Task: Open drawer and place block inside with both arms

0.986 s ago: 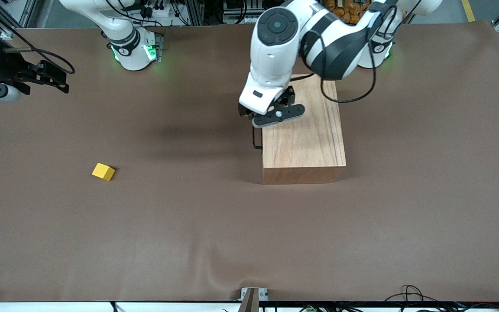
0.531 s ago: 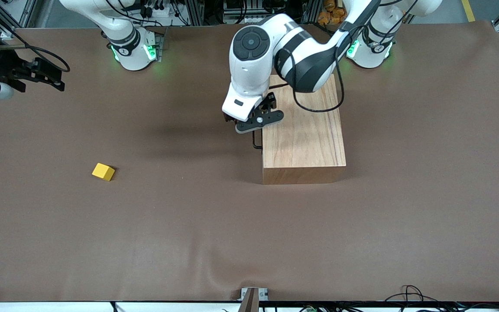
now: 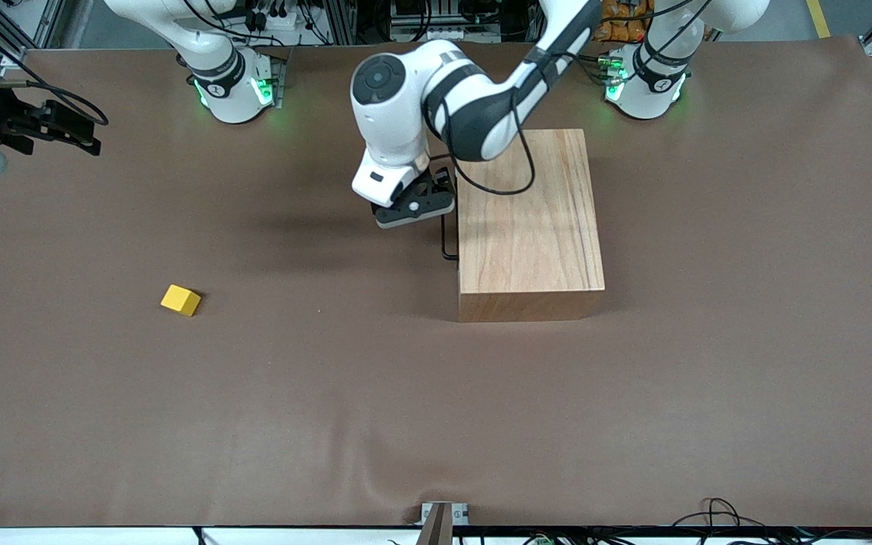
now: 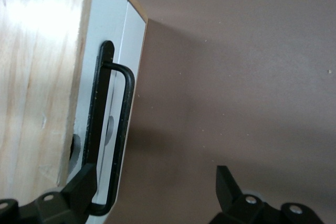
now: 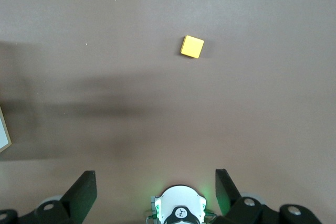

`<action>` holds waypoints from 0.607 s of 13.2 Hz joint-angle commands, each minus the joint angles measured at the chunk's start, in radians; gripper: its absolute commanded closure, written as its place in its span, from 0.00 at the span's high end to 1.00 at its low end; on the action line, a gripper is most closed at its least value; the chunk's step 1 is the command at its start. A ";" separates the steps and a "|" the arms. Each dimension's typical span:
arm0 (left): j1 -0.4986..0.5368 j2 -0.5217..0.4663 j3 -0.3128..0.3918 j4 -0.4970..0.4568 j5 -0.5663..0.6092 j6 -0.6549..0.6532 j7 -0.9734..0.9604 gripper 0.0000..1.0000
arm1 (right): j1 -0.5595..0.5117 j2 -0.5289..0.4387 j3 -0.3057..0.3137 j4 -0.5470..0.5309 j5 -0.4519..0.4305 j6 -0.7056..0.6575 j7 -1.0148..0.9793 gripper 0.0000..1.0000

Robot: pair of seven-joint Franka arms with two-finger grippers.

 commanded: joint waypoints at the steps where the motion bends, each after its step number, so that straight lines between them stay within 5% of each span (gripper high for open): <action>1: -0.025 0.050 0.013 0.030 0.046 -0.012 0.044 1.00 | -0.031 -0.003 0.008 -0.008 -0.001 0.001 0.009 1.00; 8: -0.031 0.088 0.014 0.026 0.049 -0.029 0.121 1.00 | -0.117 -0.064 0.008 -0.077 0.002 -0.053 0.015 1.00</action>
